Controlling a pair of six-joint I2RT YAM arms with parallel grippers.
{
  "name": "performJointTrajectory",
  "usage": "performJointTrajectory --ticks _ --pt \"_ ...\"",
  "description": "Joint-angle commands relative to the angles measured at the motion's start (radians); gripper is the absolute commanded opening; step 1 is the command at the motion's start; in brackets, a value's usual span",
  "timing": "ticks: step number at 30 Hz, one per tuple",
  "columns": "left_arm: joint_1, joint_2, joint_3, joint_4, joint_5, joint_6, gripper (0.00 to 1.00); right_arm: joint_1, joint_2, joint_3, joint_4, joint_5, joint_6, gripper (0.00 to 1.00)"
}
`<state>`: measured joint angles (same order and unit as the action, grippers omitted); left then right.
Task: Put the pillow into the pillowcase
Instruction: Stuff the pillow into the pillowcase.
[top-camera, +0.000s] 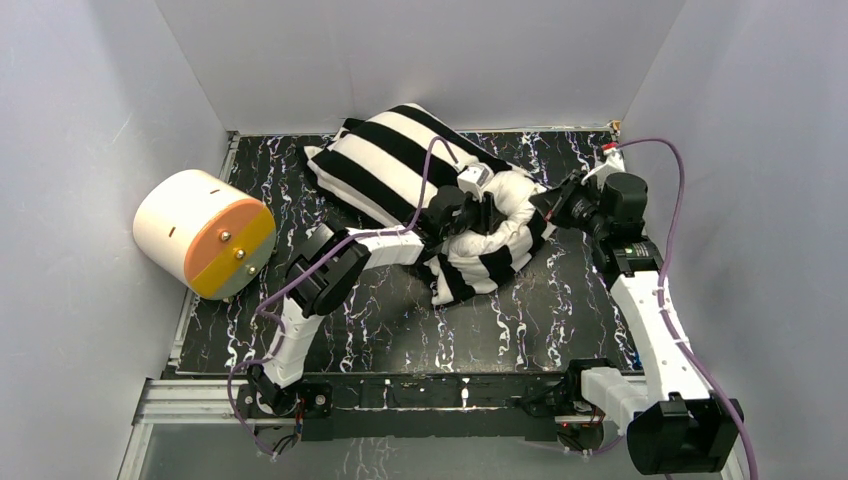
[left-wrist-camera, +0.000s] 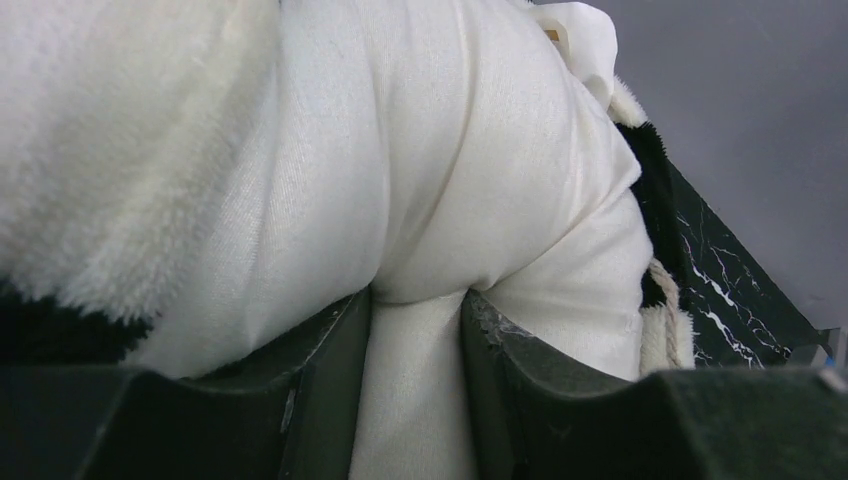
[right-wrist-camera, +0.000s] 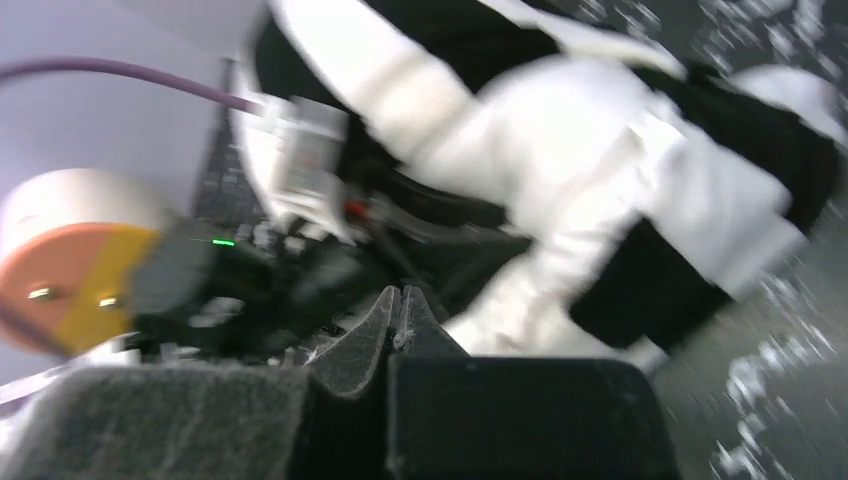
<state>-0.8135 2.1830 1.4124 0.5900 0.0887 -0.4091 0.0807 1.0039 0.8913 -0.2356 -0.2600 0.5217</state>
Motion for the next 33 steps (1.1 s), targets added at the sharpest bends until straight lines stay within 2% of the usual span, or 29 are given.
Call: performJointTrajectory --ticks 1,4,5,6,9,11,13,16,18,22,26,33 --pt "0.063 0.176 -0.169 -0.317 -0.165 0.04 0.38 0.007 -0.025 0.041 0.334 -0.231 0.103 0.0" --pt "0.064 0.183 -0.194 -0.292 -0.151 0.026 0.38 0.007 0.055 -0.036 0.601 -0.382 0.243 0.0" --pt "0.064 0.182 -0.204 -0.283 -0.146 0.017 0.38 0.007 0.084 -0.029 0.606 -0.387 0.251 0.0" --pt "0.066 0.177 -0.217 -0.268 -0.135 0.007 0.38 0.007 0.101 -0.005 0.538 -0.353 0.219 0.0" --pt "0.07 0.16 -0.249 -0.228 -0.1 -0.01 0.38 0.007 0.103 0.041 0.262 -0.096 0.088 0.0" --pt "0.07 0.159 -0.253 -0.229 -0.093 -0.013 0.39 0.007 0.084 0.047 0.092 0.078 0.05 0.14" --pt "0.07 0.16 -0.269 -0.209 -0.089 -0.022 0.39 0.007 0.063 0.043 -0.007 0.174 0.052 0.28" --pt "0.07 0.16 -0.294 -0.18 -0.058 -0.035 0.39 0.007 0.041 0.039 -0.115 0.196 0.103 0.3" --pt "0.071 0.157 -0.313 -0.162 -0.051 -0.042 0.39 0.007 0.033 0.041 -0.206 0.218 0.196 0.32" --pt "0.071 0.153 -0.34 -0.122 -0.034 -0.057 0.4 0.007 0.045 0.093 -0.366 0.24 0.322 0.41" --pt "0.071 0.151 -0.36 -0.08 -0.002 -0.078 0.4 0.01 0.07 0.141 -0.418 0.249 0.431 0.46" --pt "0.071 0.141 -0.396 -0.036 0.028 -0.092 0.4 0.041 0.226 0.244 -0.499 0.345 0.566 0.45"
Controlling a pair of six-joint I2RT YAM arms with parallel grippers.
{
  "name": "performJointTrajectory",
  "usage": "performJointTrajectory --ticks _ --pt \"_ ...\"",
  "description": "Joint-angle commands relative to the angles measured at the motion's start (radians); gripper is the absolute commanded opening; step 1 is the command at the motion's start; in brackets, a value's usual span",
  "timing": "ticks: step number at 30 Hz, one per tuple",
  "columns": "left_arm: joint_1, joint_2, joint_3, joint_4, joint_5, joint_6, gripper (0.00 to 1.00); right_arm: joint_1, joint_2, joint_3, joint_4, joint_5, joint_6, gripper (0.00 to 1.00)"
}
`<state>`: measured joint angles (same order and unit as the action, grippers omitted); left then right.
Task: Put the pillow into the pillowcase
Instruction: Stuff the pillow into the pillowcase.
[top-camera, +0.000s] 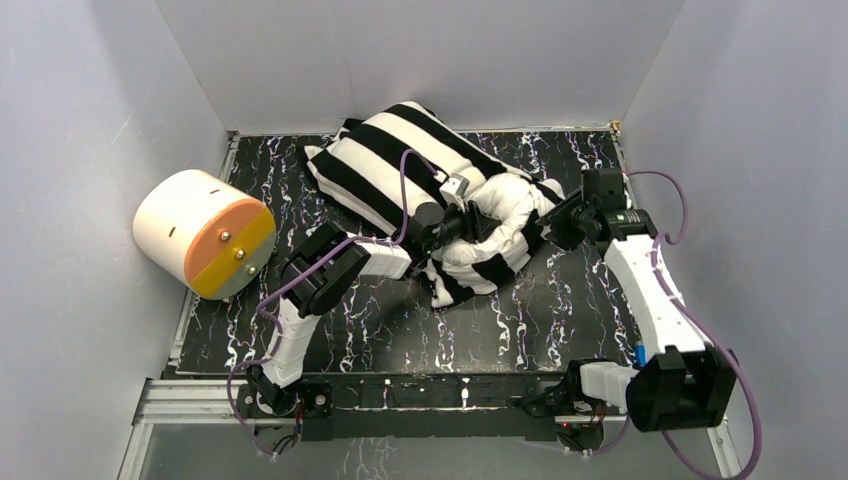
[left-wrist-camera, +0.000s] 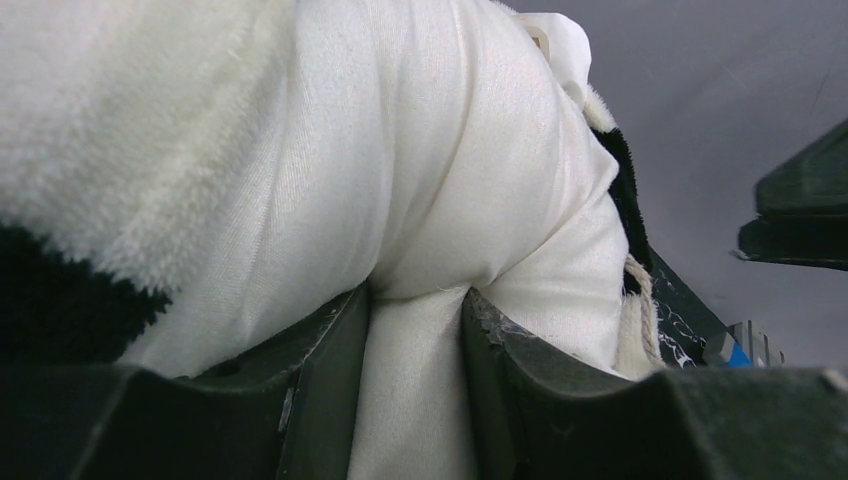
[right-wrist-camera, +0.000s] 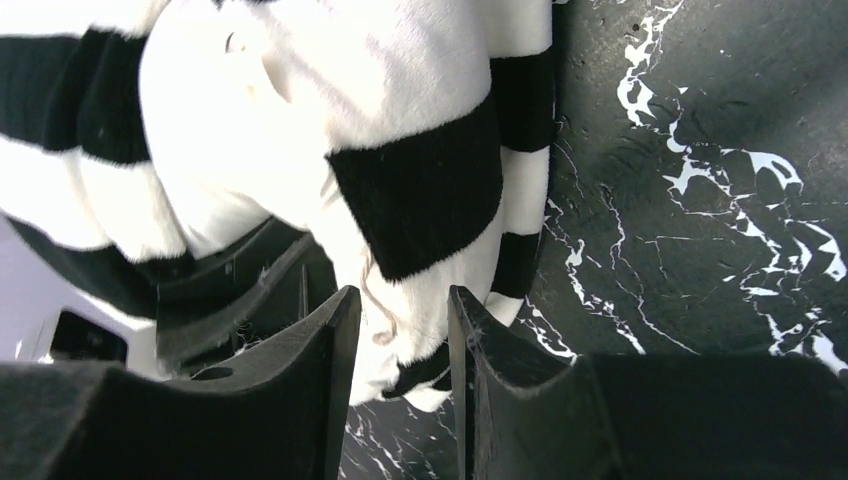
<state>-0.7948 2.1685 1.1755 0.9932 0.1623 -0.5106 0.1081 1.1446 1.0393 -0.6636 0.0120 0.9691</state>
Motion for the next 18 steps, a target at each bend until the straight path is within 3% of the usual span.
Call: performJointTrajectory --ticks 1,8,18 --pt "0.053 0.154 -0.163 -0.437 -0.043 0.009 0.4 0.016 0.113 0.125 -0.089 0.08 0.132 0.45" --pt "0.053 0.149 -0.176 -0.413 -0.032 0.008 0.4 0.063 0.261 0.221 -0.092 0.104 0.207 0.44" --pt "0.054 0.143 -0.181 -0.398 -0.028 0.004 0.4 0.098 0.465 0.31 -0.286 0.246 0.289 0.4"
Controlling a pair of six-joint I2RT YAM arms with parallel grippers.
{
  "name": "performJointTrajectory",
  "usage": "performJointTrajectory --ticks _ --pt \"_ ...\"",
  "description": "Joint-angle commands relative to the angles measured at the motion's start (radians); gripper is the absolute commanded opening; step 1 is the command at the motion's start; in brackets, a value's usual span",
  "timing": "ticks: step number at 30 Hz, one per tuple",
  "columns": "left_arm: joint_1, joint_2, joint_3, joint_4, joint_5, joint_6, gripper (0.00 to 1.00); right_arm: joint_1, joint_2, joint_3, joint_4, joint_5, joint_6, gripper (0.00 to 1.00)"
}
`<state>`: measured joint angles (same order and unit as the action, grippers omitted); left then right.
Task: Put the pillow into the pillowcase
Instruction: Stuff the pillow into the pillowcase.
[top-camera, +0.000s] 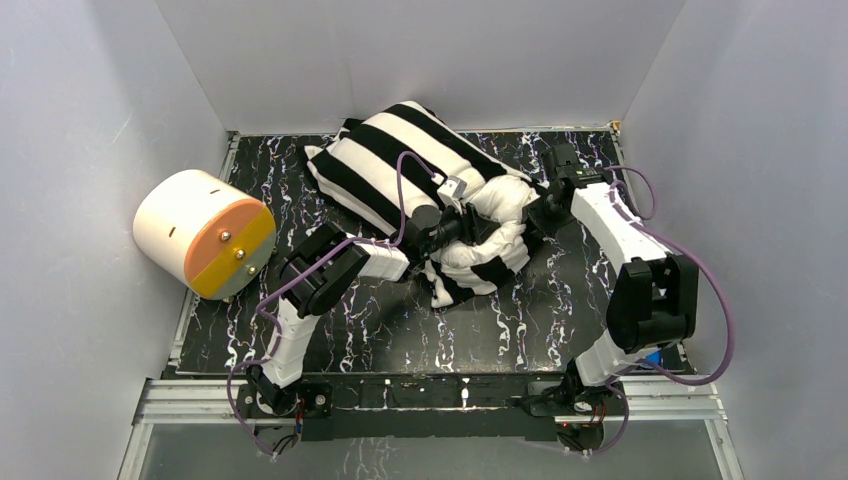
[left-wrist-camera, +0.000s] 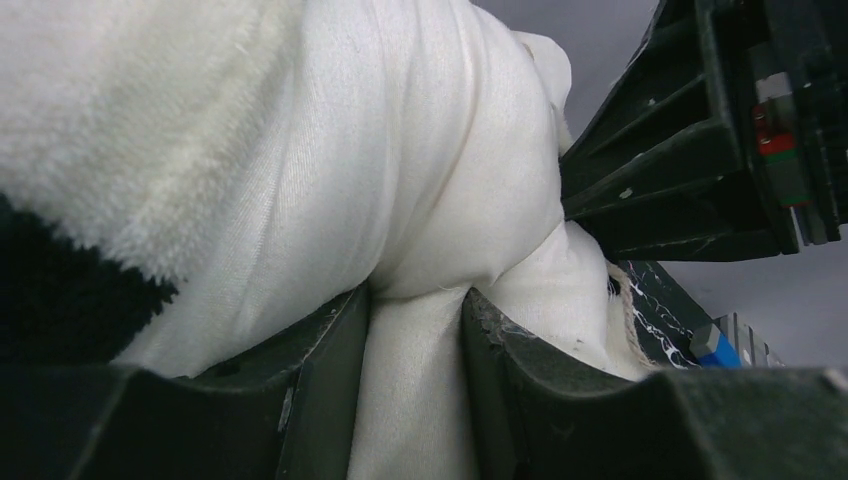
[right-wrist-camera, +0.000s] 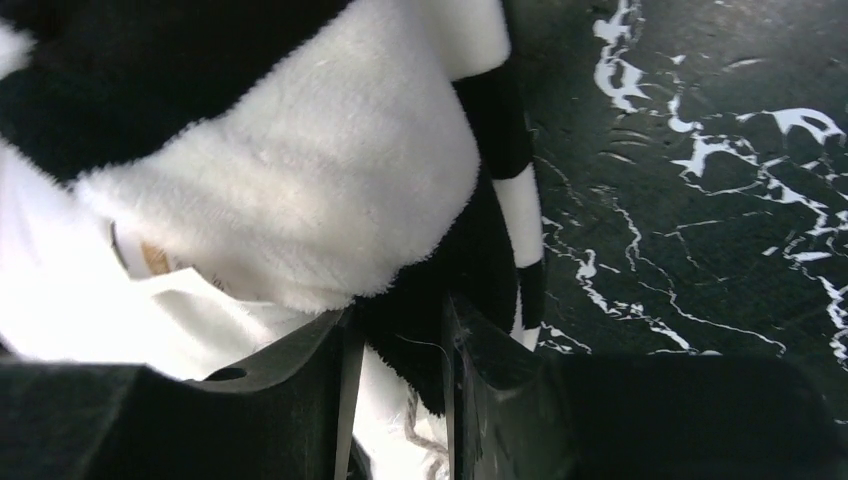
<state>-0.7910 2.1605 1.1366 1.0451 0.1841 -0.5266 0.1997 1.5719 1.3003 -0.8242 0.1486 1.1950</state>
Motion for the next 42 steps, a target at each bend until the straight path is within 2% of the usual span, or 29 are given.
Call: performJointTrajectory --ticks 1,5,10,12,13,14,16,18,20,24,26,27,33,35,39,42 --pt "0.05 0.152 -0.142 -0.453 -0.052 0.021 0.4 0.01 0.049 0.06 -0.163 0.142 0.081 0.38" --pt "0.055 0.152 -0.149 -0.447 -0.052 0.023 0.4 0.049 0.07 0.059 -0.266 0.322 0.167 0.34" --pt "0.057 0.147 -0.151 -0.454 -0.058 0.028 0.4 0.055 0.093 0.042 -0.27 0.353 0.182 0.32" --pt "0.058 0.144 -0.149 -0.461 -0.063 0.03 0.4 0.053 0.094 0.073 -0.284 0.352 0.172 0.2" --pt "0.059 0.144 -0.147 -0.467 -0.068 0.036 0.4 0.055 0.087 0.099 -0.299 0.352 0.16 0.08" --pt "0.059 0.147 -0.143 -0.474 -0.078 0.046 0.4 0.057 0.076 0.133 -0.32 0.352 0.146 0.0" --pt "0.057 0.163 -0.133 -0.488 -0.096 0.079 0.4 0.07 0.03 0.204 -0.336 0.361 0.103 0.0" --pt "0.057 0.181 -0.121 -0.514 -0.105 0.098 0.39 0.09 -0.06 0.205 -0.234 0.348 -0.012 0.0" --pt "0.056 0.192 -0.124 -0.509 -0.111 0.098 0.39 0.101 -0.184 0.111 -0.023 0.266 -0.161 0.0" --pt "0.056 0.219 -0.106 -0.532 -0.115 0.092 0.39 0.101 -0.433 -0.182 0.514 -0.016 -0.394 0.0" --pt "0.056 0.223 -0.1 -0.54 -0.109 0.09 0.39 0.101 -0.5 -0.307 0.778 -0.154 -0.448 0.0" --pt "0.056 0.222 -0.098 -0.54 -0.107 0.087 0.39 0.101 -0.505 -0.337 0.836 -0.202 -0.461 0.0" --pt "0.042 0.211 -0.09 -0.547 -0.092 0.058 0.39 0.101 -0.311 -0.359 1.011 -0.503 -0.588 0.0" --pt "0.034 0.203 -0.095 -0.538 -0.08 0.034 0.39 0.098 -0.263 -0.335 1.001 -0.499 -0.642 0.0" --pt "-0.022 0.159 -0.109 -0.473 -0.047 -0.041 0.38 0.059 -0.187 -0.257 0.899 -0.399 -0.768 0.0" --pt "-0.108 0.151 -0.009 -0.485 -0.043 -0.074 0.38 -0.017 -0.117 -0.188 0.832 -0.369 -0.818 0.0"
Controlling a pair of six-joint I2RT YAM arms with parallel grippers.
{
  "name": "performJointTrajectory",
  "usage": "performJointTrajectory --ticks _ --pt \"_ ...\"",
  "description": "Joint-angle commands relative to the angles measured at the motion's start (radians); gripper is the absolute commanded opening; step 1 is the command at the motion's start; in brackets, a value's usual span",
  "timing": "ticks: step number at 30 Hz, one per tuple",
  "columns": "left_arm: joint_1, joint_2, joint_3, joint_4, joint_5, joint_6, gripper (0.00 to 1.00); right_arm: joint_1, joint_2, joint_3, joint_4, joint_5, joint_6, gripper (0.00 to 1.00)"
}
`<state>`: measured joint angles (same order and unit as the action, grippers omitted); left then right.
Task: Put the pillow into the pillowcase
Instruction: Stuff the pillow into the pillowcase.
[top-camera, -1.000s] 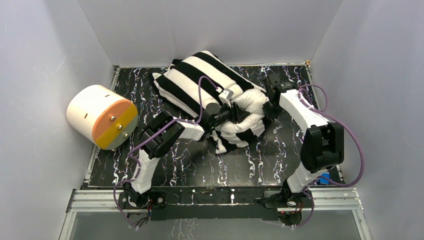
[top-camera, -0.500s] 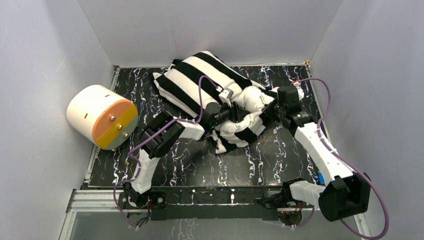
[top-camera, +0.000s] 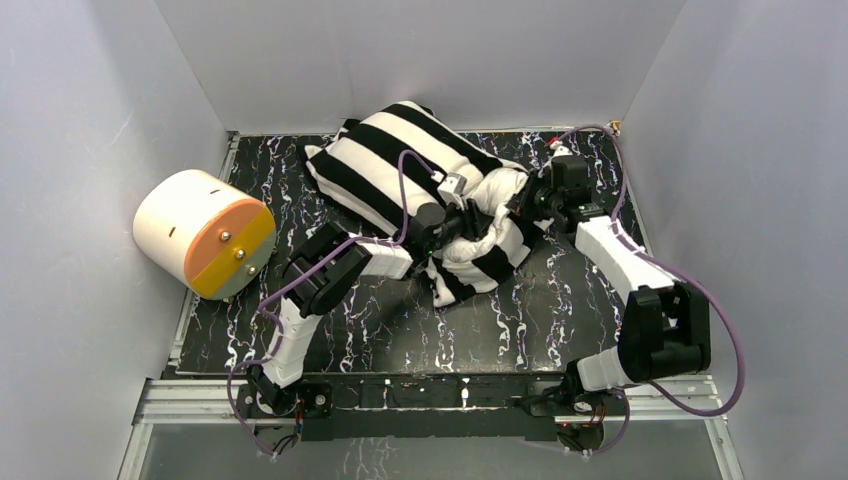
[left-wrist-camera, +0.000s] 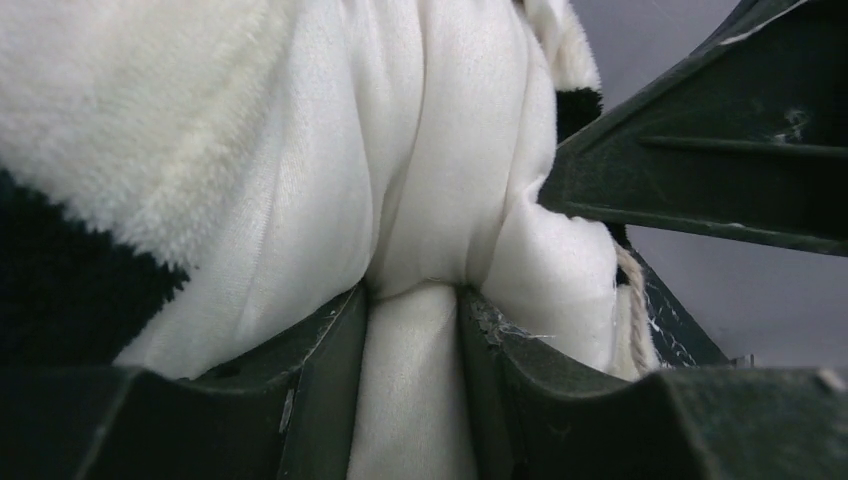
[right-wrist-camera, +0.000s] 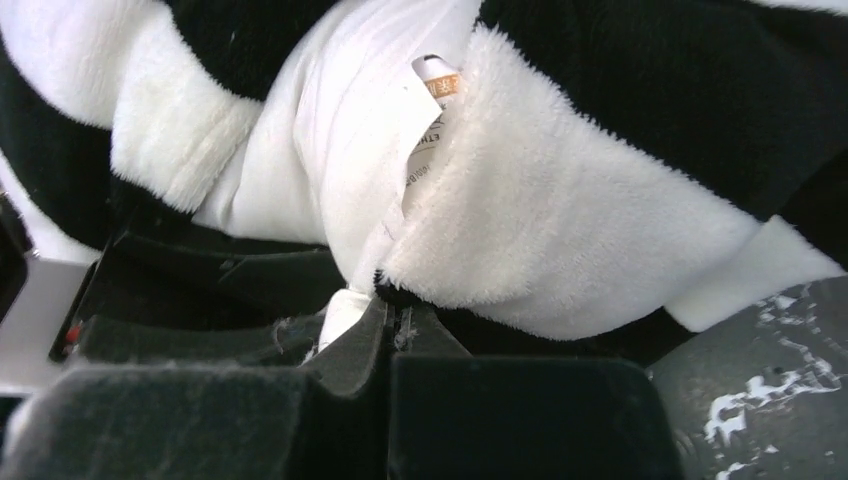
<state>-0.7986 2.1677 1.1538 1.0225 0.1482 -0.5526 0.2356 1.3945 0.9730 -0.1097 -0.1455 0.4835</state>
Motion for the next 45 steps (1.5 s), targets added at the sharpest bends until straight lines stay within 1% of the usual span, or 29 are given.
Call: performJointTrajectory --ticks 1,3,5,7,10,14,16,18,20,23,25,26,29,31,33,34,35,36,37,38,40,45 --pt "-0.122 0.148 0.022 -0.472 -0.006 -0.061 0.38 -0.082 0.081 0.166 0.08 -0.085 -0.115 0.0" --pt "-0.142 0.164 0.112 -0.476 0.019 -0.122 0.38 -0.135 0.103 0.209 0.045 -0.099 -0.135 0.0" --pt "-0.144 0.166 0.172 -0.46 0.041 -0.206 0.37 -0.162 0.114 0.252 0.004 -0.052 -0.165 0.0" --pt "-0.144 0.149 0.225 -0.48 0.028 -0.23 0.37 -0.168 0.116 0.282 -0.039 0.009 -0.185 0.0" --pt "-0.138 0.112 0.33 -0.585 0.0 -0.176 0.39 -0.167 0.092 0.302 -0.153 0.054 -0.162 0.16" --pt "-0.115 0.013 0.438 -0.772 -0.071 -0.07 0.46 -0.168 -0.012 0.254 -0.265 0.133 -0.09 0.35" --pt "-0.104 -0.053 0.45 -0.848 -0.118 -0.006 0.5 -0.167 -0.069 0.224 -0.286 0.177 -0.084 0.4" --pt "-0.099 -0.124 0.446 -0.903 -0.182 0.065 0.53 -0.167 -0.112 0.208 -0.308 0.199 -0.078 0.42" --pt "-0.096 -0.185 0.451 -0.954 -0.216 0.13 0.56 -0.167 -0.153 0.187 -0.308 0.159 -0.079 0.42" --pt "-0.095 -0.245 0.465 -1.059 -0.285 0.226 0.57 -0.168 -0.192 0.156 -0.291 0.059 -0.063 0.42" --pt "-0.094 -0.277 0.461 -1.098 -0.354 0.291 0.57 -0.167 -0.21 0.128 -0.259 -0.018 -0.042 0.42" --pt "-0.095 -0.288 0.455 -1.109 -0.394 0.321 0.56 -0.168 -0.224 0.093 -0.218 -0.065 -0.018 0.42" --pt "-0.095 -0.273 0.467 -1.137 -0.525 0.417 0.54 -0.168 -0.227 -0.004 -0.069 -0.247 0.03 0.45" --pt "-0.095 -0.211 0.504 -1.128 -0.66 0.489 0.51 -0.169 -0.196 -0.021 -0.016 -0.306 0.055 0.45" --pt "-0.094 -0.174 0.545 -1.122 -0.721 0.534 0.52 -0.167 -0.174 0.004 -0.023 -0.32 0.044 0.45" --pt "-0.098 -0.18 0.576 -1.139 -0.723 0.545 0.53 -0.168 -0.175 -0.003 -0.007 -0.316 0.038 0.46" --pt "-0.101 -0.23 0.58 -1.148 -0.694 0.538 0.53 -0.168 -0.173 -0.003 -0.001 -0.309 0.029 0.47" --pt "-0.102 -0.276 0.573 -1.143 -0.656 0.527 0.53 -0.169 -0.169 0.003 0.002 -0.302 0.024 0.5" --pt "-0.102 -0.311 0.558 -1.123 -0.644 0.534 0.53 -0.169 -0.164 0.017 -0.004 -0.287 0.022 0.55" --pt "-0.103 -0.323 0.555 -1.116 -0.653 0.547 0.54 -0.17 -0.161 0.029 -0.013 -0.275 0.022 0.56" --pt "-0.101 -0.317 0.549 -1.091 -0.709 0.612 0.55 -0.169 -0.162 0.035 -0.002 -0.263 0.035 0.58" --pt "-0.101 -0.241 0.602 -1.085 -0.802 0.68 0.6 -0.17 -0.152 0.053 -0.02 -0.238 0.02 0.61"
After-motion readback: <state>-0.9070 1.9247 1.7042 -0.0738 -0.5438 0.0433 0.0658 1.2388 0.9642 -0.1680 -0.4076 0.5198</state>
